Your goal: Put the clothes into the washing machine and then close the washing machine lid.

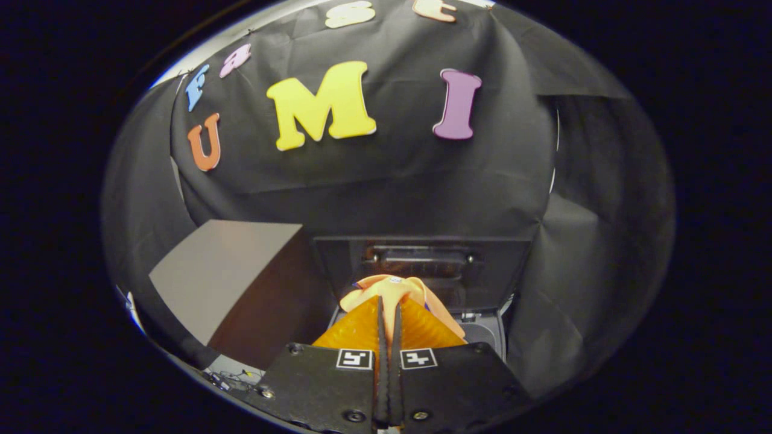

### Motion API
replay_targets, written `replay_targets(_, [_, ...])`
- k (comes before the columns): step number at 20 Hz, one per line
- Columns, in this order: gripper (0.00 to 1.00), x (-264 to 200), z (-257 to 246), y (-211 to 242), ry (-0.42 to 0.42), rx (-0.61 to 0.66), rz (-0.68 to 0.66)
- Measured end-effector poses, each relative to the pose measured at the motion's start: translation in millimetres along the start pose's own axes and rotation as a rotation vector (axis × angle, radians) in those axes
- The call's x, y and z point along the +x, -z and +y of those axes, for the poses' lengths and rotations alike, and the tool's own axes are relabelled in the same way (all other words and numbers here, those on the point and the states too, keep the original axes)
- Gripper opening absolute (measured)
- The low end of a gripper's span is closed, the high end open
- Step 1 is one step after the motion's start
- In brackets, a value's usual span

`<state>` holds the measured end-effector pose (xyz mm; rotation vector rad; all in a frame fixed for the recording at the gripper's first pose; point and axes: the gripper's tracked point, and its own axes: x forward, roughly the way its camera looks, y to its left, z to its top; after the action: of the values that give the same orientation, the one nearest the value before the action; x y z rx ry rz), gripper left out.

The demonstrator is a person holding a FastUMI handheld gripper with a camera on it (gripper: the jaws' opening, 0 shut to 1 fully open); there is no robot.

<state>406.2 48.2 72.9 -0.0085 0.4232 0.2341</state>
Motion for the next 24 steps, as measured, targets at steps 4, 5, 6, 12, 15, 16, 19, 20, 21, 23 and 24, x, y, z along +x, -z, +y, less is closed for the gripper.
replay_targets(4, [0.04,35,-8,40,0.002,0.022,0.106])
replay_targets(5, [0.04,42,-10,49,0.007,0.021,0.124])
replay_targets(6, [0.04,48,-11,58,0.013,0.021,0.142])
replay_targets(12, [0.04,87,-27,110,0.053,0.054,0.266])
replay_targets(15, [0.04,95,-32,134,0.074,0.072,0.324])
replay_targets(16, [0.04,95,-35,141,0.077,0.077,0.342])
replay_targets(19, [0.04,98,-38,164,0.085,0.102,0.424])
replay_targets(20, [0.04,97,-37,168,0.087,0.114,0.443])
replay_targets(21, [0.04,98,-36,169,0.084,0.123,0.45])
replay_targets(23, [0.04,99,-41,173,0.102,0.113,0.469])
replay_targets(24, [0.04,101,-42,173,0.109,0.109,0.47])
